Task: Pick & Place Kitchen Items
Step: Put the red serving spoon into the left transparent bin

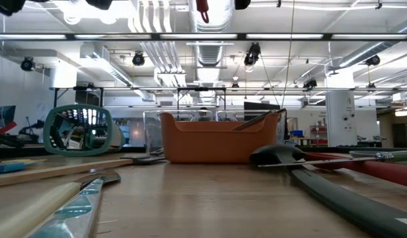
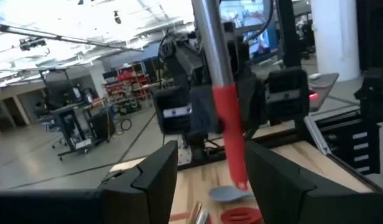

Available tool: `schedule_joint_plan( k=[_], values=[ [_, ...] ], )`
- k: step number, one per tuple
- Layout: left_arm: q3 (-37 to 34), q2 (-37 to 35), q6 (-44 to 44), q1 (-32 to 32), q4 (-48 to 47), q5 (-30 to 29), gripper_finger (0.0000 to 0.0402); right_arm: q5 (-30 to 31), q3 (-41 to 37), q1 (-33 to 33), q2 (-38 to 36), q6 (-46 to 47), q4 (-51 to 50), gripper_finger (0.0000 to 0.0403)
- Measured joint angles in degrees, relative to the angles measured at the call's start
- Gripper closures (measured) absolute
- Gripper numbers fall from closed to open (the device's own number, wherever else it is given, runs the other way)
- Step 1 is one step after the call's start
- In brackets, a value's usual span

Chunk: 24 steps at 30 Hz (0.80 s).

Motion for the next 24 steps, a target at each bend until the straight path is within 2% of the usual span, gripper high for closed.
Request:
schedule_joint_plan(
  k=[13, 24],
  values=[
    [0.4, 0.9, 0.5, 0.3, 1.0, 1.5, 0.0212, -2.7, -0.3, 0.0, 0.1, 0.5, -0.5, 0.0330],
    [0.4, 5.1, -0.1, 0.4, 7.0, 6.2, 0.0212, -3.0, 4.0, -0.4, 5.5, 1.2, -0.8, 0.0330]
  ],
)
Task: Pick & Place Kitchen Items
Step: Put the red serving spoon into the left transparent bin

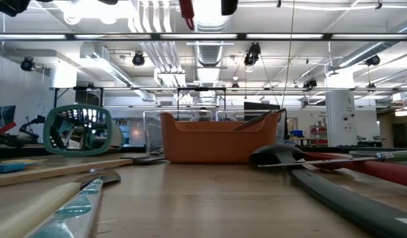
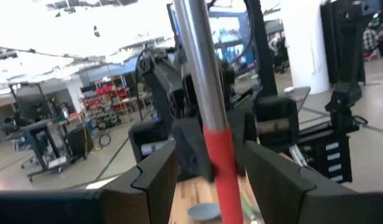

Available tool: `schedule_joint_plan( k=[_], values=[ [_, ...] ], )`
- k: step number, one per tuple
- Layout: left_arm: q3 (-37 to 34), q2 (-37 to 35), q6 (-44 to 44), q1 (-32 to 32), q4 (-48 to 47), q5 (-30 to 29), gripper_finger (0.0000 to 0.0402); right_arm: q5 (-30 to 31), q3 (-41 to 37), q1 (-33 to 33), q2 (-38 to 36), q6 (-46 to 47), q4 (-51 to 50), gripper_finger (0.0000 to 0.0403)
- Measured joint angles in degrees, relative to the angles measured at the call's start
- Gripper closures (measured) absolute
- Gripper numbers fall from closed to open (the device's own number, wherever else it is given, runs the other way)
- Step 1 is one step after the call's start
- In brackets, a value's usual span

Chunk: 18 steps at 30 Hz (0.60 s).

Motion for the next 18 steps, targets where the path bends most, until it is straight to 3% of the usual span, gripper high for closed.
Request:
schedule_joint_plan(
  k=[18],
  values=[
    [1.1, 3.7, 0.1, 0.3, 2.9, 8.2, 0.0211, -4.3, 10.4, -2.1, 9.3, 0.2, -3.4, 0.0330]
  ],
)
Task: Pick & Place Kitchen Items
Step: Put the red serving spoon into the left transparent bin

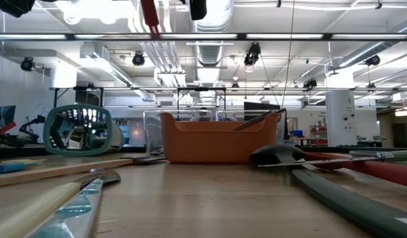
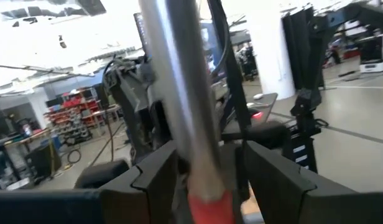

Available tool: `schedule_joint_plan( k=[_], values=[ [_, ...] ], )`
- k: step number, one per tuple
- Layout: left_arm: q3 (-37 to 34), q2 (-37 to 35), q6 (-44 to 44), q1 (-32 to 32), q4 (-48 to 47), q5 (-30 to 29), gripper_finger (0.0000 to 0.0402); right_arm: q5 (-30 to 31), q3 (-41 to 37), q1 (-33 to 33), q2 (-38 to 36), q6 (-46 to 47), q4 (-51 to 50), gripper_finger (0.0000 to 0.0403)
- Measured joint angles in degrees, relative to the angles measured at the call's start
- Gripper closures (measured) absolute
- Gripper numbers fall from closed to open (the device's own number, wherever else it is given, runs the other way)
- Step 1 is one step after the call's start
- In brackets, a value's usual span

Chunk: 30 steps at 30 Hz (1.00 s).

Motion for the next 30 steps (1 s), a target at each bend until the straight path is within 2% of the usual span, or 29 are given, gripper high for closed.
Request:
schedule_joint_plan(
  k=[4, 9, 22, 25, 30],
  values=[
    [0.0, 0.0, 0.4, 0.0, 0.1, 0.1, 0.0231, 0.0, -0.1, 0.0, -0.1, -0.1, 0.1, 0.0330],
    [0.0, 0.0, 1.0, 0.0, 0.0, 0.1, 0.0323, -0.5, -0.4, -0.1, -0.2, -1.4, 0.2, 0.0330],
    [0.0, 0.0, 1.5, 0.1, -0.8, 0.0, 0.0323, -0.1, -0.4, 0.0, -0.9, 1.1, -2.4, 0.0330],
    [0.0, -0.4, 2.8, 0.2, -2.0, -0.8, 0.0323, 1.0, -0.2, 0.2, -3.5, 4.1, -9.4, 0.0291],
    [1.3, -1.4, 3.4, 0.4, -6.2, -5.0, 0.0323, 1.4, 0.7, 0.4, -9.2, 14.9, -28.6, 0.0212]
  ],
)
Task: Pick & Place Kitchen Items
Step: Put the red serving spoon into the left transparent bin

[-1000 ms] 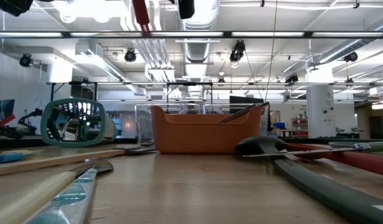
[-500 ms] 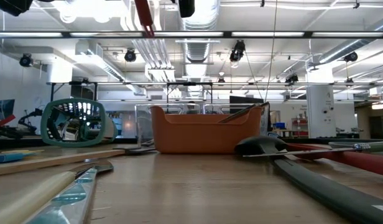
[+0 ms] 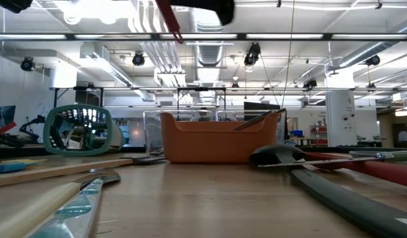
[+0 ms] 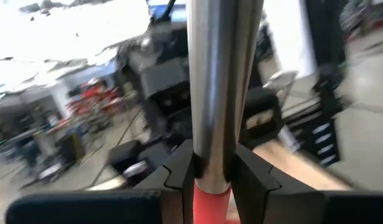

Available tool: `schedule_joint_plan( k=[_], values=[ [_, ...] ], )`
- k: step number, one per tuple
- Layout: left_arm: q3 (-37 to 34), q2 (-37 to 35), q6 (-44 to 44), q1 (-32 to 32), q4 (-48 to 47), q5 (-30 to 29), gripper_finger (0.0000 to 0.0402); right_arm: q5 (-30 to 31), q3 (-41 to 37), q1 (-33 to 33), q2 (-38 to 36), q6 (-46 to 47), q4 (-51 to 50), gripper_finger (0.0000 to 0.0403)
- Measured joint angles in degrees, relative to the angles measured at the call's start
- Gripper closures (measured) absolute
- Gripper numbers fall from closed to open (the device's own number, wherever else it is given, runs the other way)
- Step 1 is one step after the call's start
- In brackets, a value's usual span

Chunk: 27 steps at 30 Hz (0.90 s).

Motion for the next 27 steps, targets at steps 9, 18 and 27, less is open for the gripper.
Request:
schedule_joint_plan(
  k=[9, 18, 27],
  values=[
    [8.3, -0.2, 0.2, 8.9, -17.0, -10.7, 0.0323, 16.0, -1.8, 0.9, -4.1, 16.8, -23.7, 0.0186],
    [21.7, 3.4, -8.3, 31.3, -32.0, 0.4, 0.0323, 22.9, -2.1, 0.9, -6.1, 26.0, -33.7, 0.0202],
    [31.9, 14.8, -15.5, 50.5, -40.9, 16.9, 0.0323, 31.1, -2.4, 2.3, -9.1, 37.6, -47.0, 0.0220]
  ],
)
